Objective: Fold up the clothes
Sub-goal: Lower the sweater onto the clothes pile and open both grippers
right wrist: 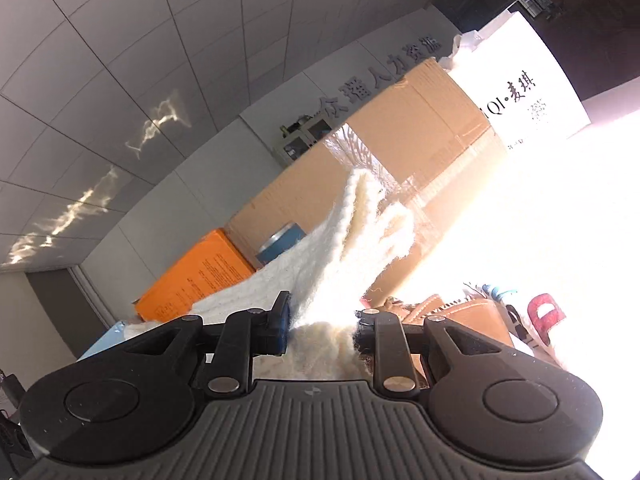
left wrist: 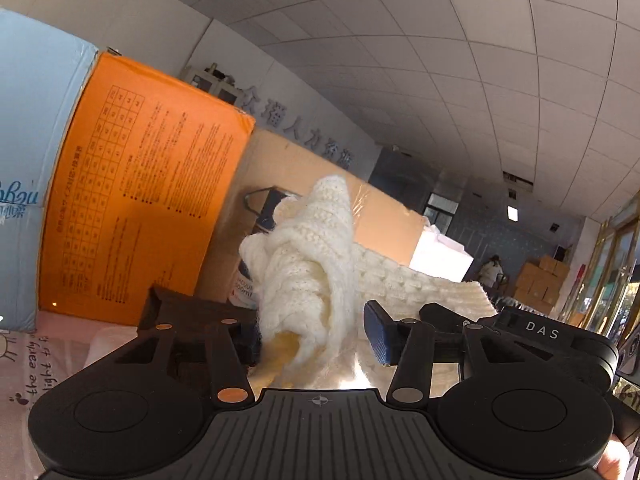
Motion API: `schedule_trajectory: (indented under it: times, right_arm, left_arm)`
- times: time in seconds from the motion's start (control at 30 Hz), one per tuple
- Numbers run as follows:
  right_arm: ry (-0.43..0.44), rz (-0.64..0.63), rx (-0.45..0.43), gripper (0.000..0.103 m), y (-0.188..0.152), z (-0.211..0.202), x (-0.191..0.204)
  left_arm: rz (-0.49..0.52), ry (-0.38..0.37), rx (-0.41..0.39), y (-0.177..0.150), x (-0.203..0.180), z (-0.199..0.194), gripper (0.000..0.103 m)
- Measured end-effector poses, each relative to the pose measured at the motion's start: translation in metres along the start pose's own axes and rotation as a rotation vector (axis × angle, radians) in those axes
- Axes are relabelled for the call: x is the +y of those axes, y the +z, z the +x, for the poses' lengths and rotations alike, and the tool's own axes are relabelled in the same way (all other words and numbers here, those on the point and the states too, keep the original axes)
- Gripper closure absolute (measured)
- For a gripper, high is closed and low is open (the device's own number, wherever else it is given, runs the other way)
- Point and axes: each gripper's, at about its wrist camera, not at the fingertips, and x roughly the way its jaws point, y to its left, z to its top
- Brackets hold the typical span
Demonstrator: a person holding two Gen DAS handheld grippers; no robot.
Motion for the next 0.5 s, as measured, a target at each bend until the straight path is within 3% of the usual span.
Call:
schedule_trajectory:
  times: [0.07,0.1,0.13,0.23,0.4,0.5]
  right_arm:
    - [-0.086,-0.013,0.031,0.08,-0.007,0.014,-0.006]
    - [-0.127,-0.022,0.044,0.077,-0.011,0.018,-0.009]
    - [-0.158,-0.029,0.055,0.073,-0.014,0.02,-0.012]
    - [-0.246,-0.072,0.077,0.061,-0.023,0.034,-0.014]
    - [-0.349,-0.164,0.11,0.052,-0.037,0.056,-0.01]
    - [-0.386,-0.19,0.103,0.045,-0.038,0.044,-0.007]
  left_arm:
    - [0.067,0.094,-0.013,-0.008,-0.002,0.003,0.025]
    - [0.093,0.135,-0.031,-0.012,-0.003,0.0,0.007]
    - [0.112,0.171,-0.052,-0.015,-0.003,-0.003,0.0]
    - [0.134,0.199,-0.021,-0.029,0.001,-0.01,0.0]
    - [0.061,0.198,0.02,-0.039,0.019,0.003,0.0]
    - [0.063,0.195,0.013,-0.045,0.019,0.002,0.0]
